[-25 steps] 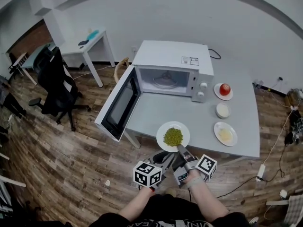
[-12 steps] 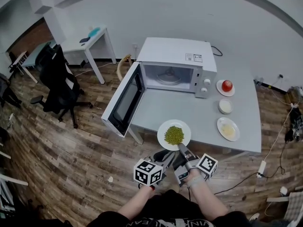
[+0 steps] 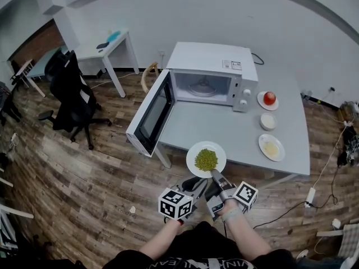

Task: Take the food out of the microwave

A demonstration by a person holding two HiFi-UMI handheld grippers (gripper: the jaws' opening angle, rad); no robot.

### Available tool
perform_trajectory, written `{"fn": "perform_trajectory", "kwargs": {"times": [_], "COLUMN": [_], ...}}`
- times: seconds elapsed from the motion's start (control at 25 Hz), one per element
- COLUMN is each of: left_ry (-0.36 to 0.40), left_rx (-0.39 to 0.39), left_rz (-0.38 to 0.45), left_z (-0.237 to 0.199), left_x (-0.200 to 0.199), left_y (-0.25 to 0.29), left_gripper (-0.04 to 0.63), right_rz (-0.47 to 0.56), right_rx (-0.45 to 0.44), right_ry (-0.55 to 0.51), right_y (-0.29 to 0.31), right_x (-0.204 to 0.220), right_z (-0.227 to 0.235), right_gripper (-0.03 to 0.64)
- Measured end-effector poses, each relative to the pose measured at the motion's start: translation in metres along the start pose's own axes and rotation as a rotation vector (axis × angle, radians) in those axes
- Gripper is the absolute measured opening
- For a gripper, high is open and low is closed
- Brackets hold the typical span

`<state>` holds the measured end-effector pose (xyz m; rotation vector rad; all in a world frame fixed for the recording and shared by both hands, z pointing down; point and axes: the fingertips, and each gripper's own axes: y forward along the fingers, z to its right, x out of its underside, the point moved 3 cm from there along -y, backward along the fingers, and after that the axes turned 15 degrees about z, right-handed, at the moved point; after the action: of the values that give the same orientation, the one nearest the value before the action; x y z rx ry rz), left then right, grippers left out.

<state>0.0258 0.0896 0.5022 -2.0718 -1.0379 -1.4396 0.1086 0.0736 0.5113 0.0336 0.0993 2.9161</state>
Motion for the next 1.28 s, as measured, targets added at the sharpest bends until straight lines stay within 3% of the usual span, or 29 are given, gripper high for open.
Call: {"fn": "perform_trajectory", "kwargs": {"times": [1.28], "left_ry": [-0.028], "left_rx": [0.042], "left_rz": [-0.011], "left_z": [0.027], "left_x": [0.024], "left_y": [-0.053], "left_gripper": [0.098], "right_rz": [0.062], "right_rx": [0.020], "right_ry": [0.028], "right_y": [-0.059], "right_x": [0.032], "right_z": [0.012], "right_gripper": [0.052]}}
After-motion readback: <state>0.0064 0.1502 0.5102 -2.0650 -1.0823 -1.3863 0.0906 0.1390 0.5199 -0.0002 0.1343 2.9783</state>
